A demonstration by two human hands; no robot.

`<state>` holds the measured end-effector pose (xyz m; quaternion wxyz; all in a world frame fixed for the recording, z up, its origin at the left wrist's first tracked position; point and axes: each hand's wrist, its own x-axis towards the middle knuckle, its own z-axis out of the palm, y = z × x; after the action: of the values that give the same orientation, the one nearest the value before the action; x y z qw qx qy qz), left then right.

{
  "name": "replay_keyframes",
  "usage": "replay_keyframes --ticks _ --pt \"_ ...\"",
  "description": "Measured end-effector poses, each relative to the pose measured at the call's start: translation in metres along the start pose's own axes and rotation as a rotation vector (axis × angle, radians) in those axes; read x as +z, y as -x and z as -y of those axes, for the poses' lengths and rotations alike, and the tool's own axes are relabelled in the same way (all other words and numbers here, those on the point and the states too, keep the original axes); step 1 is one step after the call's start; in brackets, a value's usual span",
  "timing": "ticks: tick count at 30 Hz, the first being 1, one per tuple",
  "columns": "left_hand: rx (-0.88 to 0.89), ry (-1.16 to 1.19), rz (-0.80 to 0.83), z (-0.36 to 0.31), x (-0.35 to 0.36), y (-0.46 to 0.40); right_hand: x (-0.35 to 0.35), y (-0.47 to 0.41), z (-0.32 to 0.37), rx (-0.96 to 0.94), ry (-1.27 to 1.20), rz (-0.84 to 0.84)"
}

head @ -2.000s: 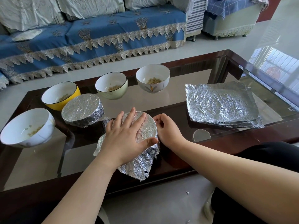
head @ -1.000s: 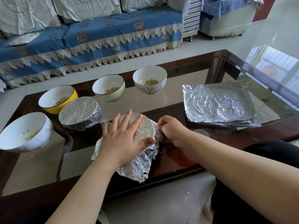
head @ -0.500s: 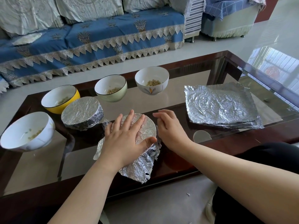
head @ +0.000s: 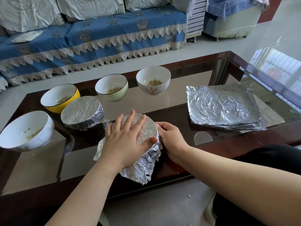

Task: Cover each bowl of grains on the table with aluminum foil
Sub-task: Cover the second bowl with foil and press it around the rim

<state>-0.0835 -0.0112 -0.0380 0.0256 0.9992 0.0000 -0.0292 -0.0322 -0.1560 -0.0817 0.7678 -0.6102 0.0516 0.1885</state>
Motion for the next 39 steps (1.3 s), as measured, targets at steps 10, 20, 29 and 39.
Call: replay_keyframes --ticks 10,20,29,39 --pt "-0.011 -0.004 -0.019 -0.001 0.001 0.0 0.006 -0.006 0.0 0.038 0.04 -0.051" --pt "-0.007 -0.005 -0.019 -0.002 0.002 -0.001 0.003 -0.009 0.004 -0.039 0.311 -0.07" --pt "-0.01 0.005 -0.03 -0.001 0.001 0.0 -0.01 -0.017 0.015 -0.164 0.797 -0.014" --pt "-0.013 0.009 -0.037 -0.001 0.002 -0.002 -0.011 0.008 0.034 -0.013 0.666 0.023"
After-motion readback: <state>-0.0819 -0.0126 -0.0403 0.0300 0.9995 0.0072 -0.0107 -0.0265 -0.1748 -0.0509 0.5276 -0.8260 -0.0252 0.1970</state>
